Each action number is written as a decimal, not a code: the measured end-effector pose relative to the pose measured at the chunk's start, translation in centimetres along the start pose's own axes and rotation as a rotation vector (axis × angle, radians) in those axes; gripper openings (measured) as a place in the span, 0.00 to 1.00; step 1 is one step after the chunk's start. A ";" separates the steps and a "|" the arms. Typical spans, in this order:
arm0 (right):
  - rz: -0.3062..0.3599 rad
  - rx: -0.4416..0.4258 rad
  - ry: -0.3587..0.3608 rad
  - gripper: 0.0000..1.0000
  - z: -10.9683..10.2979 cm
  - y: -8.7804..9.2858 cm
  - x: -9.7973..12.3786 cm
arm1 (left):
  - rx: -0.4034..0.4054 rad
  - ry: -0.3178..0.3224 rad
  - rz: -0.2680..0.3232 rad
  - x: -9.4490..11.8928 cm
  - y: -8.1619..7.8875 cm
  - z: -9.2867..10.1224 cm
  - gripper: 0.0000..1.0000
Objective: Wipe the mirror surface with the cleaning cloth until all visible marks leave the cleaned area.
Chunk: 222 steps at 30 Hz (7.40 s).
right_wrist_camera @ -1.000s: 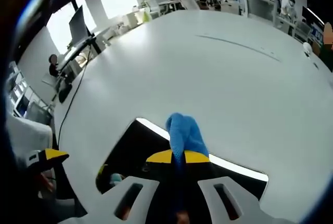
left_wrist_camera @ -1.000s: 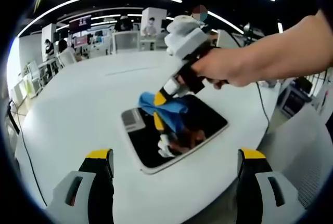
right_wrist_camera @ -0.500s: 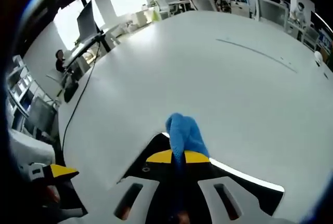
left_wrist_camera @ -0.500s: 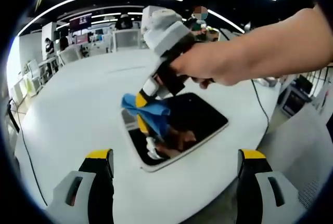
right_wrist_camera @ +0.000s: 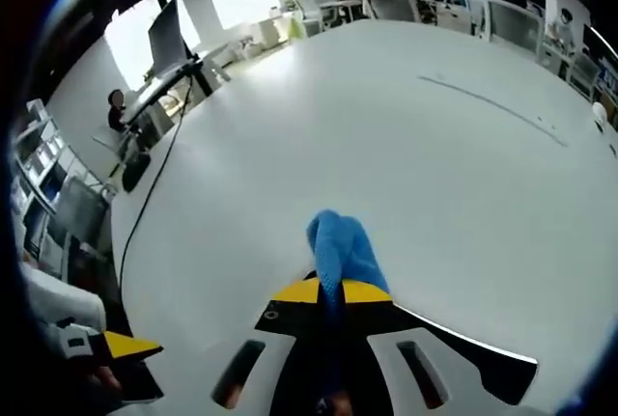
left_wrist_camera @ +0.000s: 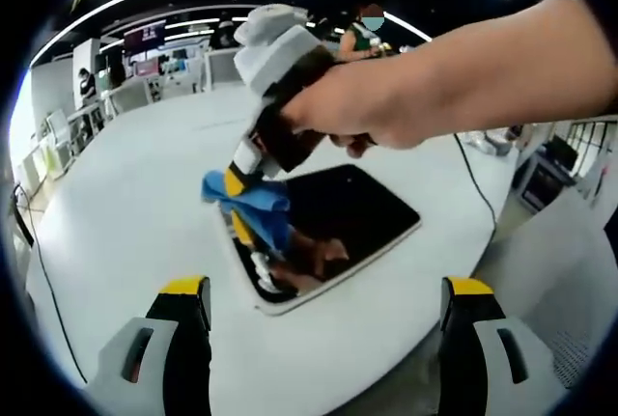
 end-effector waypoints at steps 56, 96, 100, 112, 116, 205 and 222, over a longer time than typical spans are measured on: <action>0.003 0.044 -0.046 0.01 -2.2 2.9 1.4 | -0.007 -0.012 -0.002 0.0 -0.1 -0.2 1.00; 0.004 -0.003 -0.073 0.00 -3.2 4.2 2.9 | -0.017 -0.008 -0.018 0.0 0.1 0.0 0.99; 0.005 0.001 -0.071 0.00 -3.3 4.2 2.9 | -0.016 -0.011 -0.016 0.0 0.1 0.0 0.99; 0.006 -0.023 -0.066 0.00 -2.4 4.5 3.2 | -0.012 -0.016 -0.012 0.0 0.1 -0.1 0.99; 0.007 -0.022 -0.067 0.00 -2.0 4.8 3.5 | -0.013 -0.017 -0.014 0.0 0.1 -0.1 0.99; -0.046 -0.097 0.030 0.00 12.8 12.4 9.8 | -0.033 -0.019 -0.002 0.0 -0.2 0.0 0.99; -0.050 -0.112 0.039 0.00 13.3 12.6 9.9 | -0.036 -0.019 -0.007 0.0 -0.3 -0.1 0.99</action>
Point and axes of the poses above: the point that each gripper's makers call its tool centre point, and the gripper's own axes: x roughly backward along the fingers, z roughly to its right, y roughly out of its underside, the point moved 6 cm from there along x, roughly backward along the fingers, and after that the axes turned 8 degrees about y, right-handed, at the moved point
